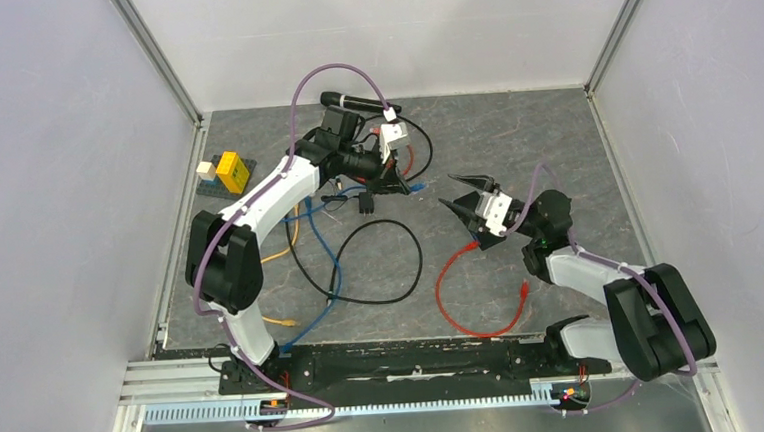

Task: Insert the plug into the switch port
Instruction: Pick up the connector from the center of the board.

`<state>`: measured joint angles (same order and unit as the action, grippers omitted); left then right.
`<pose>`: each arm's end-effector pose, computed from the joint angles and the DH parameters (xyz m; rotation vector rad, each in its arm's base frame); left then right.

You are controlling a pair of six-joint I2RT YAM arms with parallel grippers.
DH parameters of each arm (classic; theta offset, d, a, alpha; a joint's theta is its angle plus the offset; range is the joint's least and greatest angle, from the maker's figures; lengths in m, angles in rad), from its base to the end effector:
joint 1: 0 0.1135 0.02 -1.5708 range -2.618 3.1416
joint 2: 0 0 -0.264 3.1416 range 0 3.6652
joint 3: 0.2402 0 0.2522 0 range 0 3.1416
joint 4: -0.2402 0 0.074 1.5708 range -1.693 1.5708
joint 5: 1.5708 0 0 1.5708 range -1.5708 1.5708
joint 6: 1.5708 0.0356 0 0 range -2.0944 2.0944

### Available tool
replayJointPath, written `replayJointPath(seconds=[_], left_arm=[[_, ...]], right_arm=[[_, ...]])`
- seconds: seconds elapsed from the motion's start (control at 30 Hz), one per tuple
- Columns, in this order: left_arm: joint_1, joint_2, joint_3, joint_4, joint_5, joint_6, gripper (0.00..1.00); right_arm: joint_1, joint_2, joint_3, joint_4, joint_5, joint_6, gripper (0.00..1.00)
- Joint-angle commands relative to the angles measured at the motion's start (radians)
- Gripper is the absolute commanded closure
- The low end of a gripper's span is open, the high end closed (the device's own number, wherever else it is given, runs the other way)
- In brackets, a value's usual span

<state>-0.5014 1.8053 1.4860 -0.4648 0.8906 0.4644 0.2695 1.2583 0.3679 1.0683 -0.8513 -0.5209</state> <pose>0.3383 -0.2170 0.2823 1.3890 1.7232 -1.0528 0.2199 0.0885 0.2293 -1.1406 0.9201 0.3863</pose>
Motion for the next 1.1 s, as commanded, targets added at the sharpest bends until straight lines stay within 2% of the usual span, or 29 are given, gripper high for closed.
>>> replayJointPath(seconds=[0.0, 0.1, 0.23, 0.43, 0.53, 0.67, 0.93, 1.0, 1.07], left_arm=[[-0.002, -0.045, 0.068, -0.097, 0.065, -0.016, 0.98], [-0.002, -0.038, 0.076, -0.124, 0.066, 0.002, 0.98], [-0.001, -0.019, 0.102, -0.175, 0.059, 0.039, 0.98], [0.003, -0.01, 0.123, -0.206, 0.054, 0.069, 0.98], [0.005, -0.006, 0.13, -0.227, 0.052, 0.087, 0.98], [0.009, -0.004, 0.133, -0.231, 0.054, 0.095, 0.98], [0.011, 0.017, 0.151, -0.259, 0.059, 0.11, 0.98], [0.012, 0.021, 0.151, -0.259, 0.059, 0.109, 0.98], [0.012, 0.026, 0.154, -0.259, 0.054, 0.107, 0.98]], right_arm=[[0.022, 0.037, 0.092, 0.086, -0.086, -0.221, 0.48], [0.056, 0.053, 0.178, -0.202, -0.092, -0.444, 0.48], [0.094, 0.083, 0.276, -0.48, -0.07, -0.654, 0.45], [0.114, 0.13, 0.349, -0.669, -0.047, -0.809, 0.44], [0.128, 0.152, 0.378, -0.758, -0.034, -0.873, 0.48], [0.148, 0.171, 0.385, -0.773, -0.011, -0.902, 0.53], [0.169, 0.166, 0.343, -0.648, 0.0, -0.867, 0.73], [0.173, 0.158, 0.334, -0.636, -0.003, -0.865, 0.81], [0.175, 0.155, 0.336, -0.642, -0.012, -0.851, 0.95]])
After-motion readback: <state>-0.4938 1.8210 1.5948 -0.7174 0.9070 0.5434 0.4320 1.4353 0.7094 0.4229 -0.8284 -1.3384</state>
